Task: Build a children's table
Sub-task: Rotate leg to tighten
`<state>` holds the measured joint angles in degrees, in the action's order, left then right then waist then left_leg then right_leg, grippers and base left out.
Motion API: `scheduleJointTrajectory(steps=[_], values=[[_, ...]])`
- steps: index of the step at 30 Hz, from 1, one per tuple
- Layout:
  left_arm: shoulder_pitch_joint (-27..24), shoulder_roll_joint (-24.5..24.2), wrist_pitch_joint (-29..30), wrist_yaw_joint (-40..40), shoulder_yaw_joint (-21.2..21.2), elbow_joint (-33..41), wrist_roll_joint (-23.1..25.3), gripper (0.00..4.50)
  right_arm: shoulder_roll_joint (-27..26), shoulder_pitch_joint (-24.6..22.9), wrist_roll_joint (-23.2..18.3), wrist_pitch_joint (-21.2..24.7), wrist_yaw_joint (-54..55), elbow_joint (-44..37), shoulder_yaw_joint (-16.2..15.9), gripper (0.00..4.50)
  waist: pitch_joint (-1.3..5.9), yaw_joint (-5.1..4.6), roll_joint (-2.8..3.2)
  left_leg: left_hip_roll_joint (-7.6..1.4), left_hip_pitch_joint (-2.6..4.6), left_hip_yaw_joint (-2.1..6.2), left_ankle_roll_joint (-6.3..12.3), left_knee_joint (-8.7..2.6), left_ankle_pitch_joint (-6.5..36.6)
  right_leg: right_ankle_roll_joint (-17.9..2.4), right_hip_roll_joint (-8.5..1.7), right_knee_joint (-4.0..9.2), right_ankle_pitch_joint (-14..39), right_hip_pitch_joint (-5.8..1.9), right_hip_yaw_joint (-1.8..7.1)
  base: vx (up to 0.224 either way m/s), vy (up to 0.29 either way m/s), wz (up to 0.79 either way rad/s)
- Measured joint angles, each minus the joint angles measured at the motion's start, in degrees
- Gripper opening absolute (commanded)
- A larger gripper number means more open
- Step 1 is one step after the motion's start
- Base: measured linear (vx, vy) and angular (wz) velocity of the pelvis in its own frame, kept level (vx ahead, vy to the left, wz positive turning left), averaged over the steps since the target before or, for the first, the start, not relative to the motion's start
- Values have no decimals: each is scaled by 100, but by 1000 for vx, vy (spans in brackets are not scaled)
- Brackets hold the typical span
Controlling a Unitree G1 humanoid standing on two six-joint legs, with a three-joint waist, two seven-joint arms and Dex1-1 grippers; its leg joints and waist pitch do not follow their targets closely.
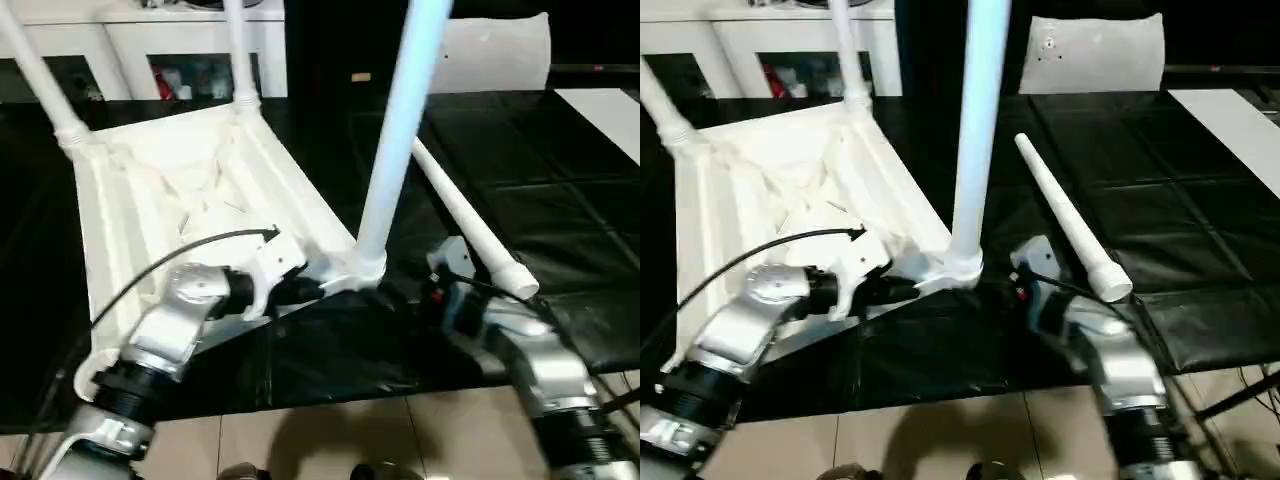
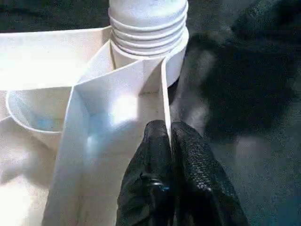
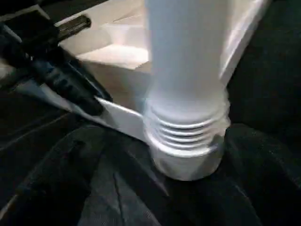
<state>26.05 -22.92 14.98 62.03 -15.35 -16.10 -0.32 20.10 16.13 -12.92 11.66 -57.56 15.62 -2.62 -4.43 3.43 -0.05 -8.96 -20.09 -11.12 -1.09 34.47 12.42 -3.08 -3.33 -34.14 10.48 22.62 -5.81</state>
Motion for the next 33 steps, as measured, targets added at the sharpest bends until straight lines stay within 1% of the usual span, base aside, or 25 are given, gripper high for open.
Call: scheduleJointTrajectory(steps=[3, 5, 8, 11, 12, 14, 16, 18, 20, 22, 23, 24, 25, 27, 28, 29, 31, 33], values=[[85, -291, -297, 513, -137, -106, -25, 0, 238, 176, -1, -24, -379, 36, -86, 448, 0, 76, 0, 0, -4, 0, 0, 2, 0, 0, -1, 0, 0, 1, 0, 0, 0, 0], [121, -385, -432, 775, -191, -153, -27, 0, 323, 275, 0, -99, -550, 50, -133, 448, 0, 128, 0, 0, -3, -1, 1, 3, 0, -1, -2, 1, 0, 0, 0, 0, 0, 0], [149, -514, -650, 1226, -309, -188, -98, 0, 406, 434, 23, -248, -866, 139, -305, 448, 0, 212, 0, 0, -6, -2, 1, 3, 1, 0, -3, 1, 0, 2, 0, 0, 0, 0], [202, -569, -823, 1509, -386, -265, -117, 0, 440, 447, 31, -369, -1153, 151, -507, 448, 0, 256, -4, 0, -8, -3, 2, 3, 2, 0, -5, 1, 0, 2, 0, 0, 0, 0], [237, -580, -887, 1579, -440, -294, -119, 0, 476, 448, 31, -379, -1261, 151, -569, 433, 0, 272, -4, 0, -9, -3, 2, 6, 2, 0, -5, 0, 0, 2, 0, 0, 0, 0], [318, -593, -985, 1710, -536, -367, -117, 0, 531, 457, 28, -379, -1463, 152, -651, 415, 0, 300, -4, 0, -9, -3, 2, 10, 2, 0, -6, 0, 0, 1, 0, 0, 0, 0], [377, -596, -1112, 1810, -586, -459, -109, 0, 537, 500, 27, -387, -1655, 170, -726, 410, -1, 309, -7, 0, -8, -3, 2, 10, 1, 0, -6, -2, 0, 0, 0, 0, 0, 0], [436, -596, -1222, 1917, -607, -566, -99, 0, 548, 621, 33, -470, -1809, 268, -844, 376, 0, 308, -8, 0, -8, -3, 1, 11, 1, -1, -6, -2, -1, 0, 0, 0, 0, 0], [505, -599, -1322, 1998, -667, -643, -91, 0, 555, 674, 44, -557, -1904, 297, -930, 372, 0, 323, -9, 0, -8, -3, 1, 11, 1, 0, -6, -2, 0, 0, -1, 0, 0, 0], [552, -603, -1393, 2050, -706, -691, -77, 0, 558, 700, 82, -614, -1997, 316, -1014, 348, -1, 326, -13, 0, -10, -3, 2, 11, 2, 0, -7, -1, 0, 1, -1, 0, 0, 0], [571, -600, -1414, 2075, -716, -715, -73, 0, 559, 707, 110, -625, -2033, 329, -1044, 348, -1, 326, -15, 0, -11, -3, 2, 11, 2, 0, -7, -1, 0, 2, -1, 0, 0, 0], [591, -599, -1432, 2107, -724, -749, -69, 0, 561, 718, 137, -657, -2062, 367, -1090, 330, -1, 325, -16, 0, -12, -4, 4, 11, 3, 0, -7, -1, 0, 2, -1, 0, 0, 0], [598, -599, -1459, 2119, -727, -764, -66, 0, 564, 718, 156, -693, -2098, 376, -1127, 328, -1, 322, -16, 0, -13, -4, 4, 11, 3, 0, -7, -1, 0, 3, -1, 0, 0, 0], [609, -594, -1543, 2146, -733, -810, -56, 0, 572, 724, 197, -766, -2170, 414, -1169, 310, -1, 320, -16, 0, -13, -4, 4, 11, 3, 0, -7, -1, 0, 3, -1, 0, 0, 0], [617, -589, -1565, 2150, -734, -838, -57, 0, 575, 740, 200, -797, -2185, 442, -1180, 310, -1, 319, -16, 0, -11, -4, 4, 11, 3, 1, -7, -1, 0, 3, -1, 0, 0, 0], [629, -587, -1593, 2150, -738, -864, -56, 0, 578, 775, 205, -822, -2206, 484, -1198, 289, 0, 317, -17, 0, -11, -4, 4, 11, 3, 0, -7, -1, 0, 2, -1, 0, 0, 0], [648, -586, -1620, 2155, -753, -901, -58, 0, 595, 814, 215, -862, -2225, 504, -1238, 287, 0, 318, -17, 0, -10, -5, 3, 11, 2, 0, -7, -1, 0, 1, -1, 0, 0, 0], [650, -586, -1635, 2157, -754, -911, -58, 0, 595, 817, 215, -885, -2231, 519, -1240, 272, 0, 318, -18, 0, -9, -4, 3, 11, 2, 1, -7, -1, 0, 1, -1, 0, 0, 0]])
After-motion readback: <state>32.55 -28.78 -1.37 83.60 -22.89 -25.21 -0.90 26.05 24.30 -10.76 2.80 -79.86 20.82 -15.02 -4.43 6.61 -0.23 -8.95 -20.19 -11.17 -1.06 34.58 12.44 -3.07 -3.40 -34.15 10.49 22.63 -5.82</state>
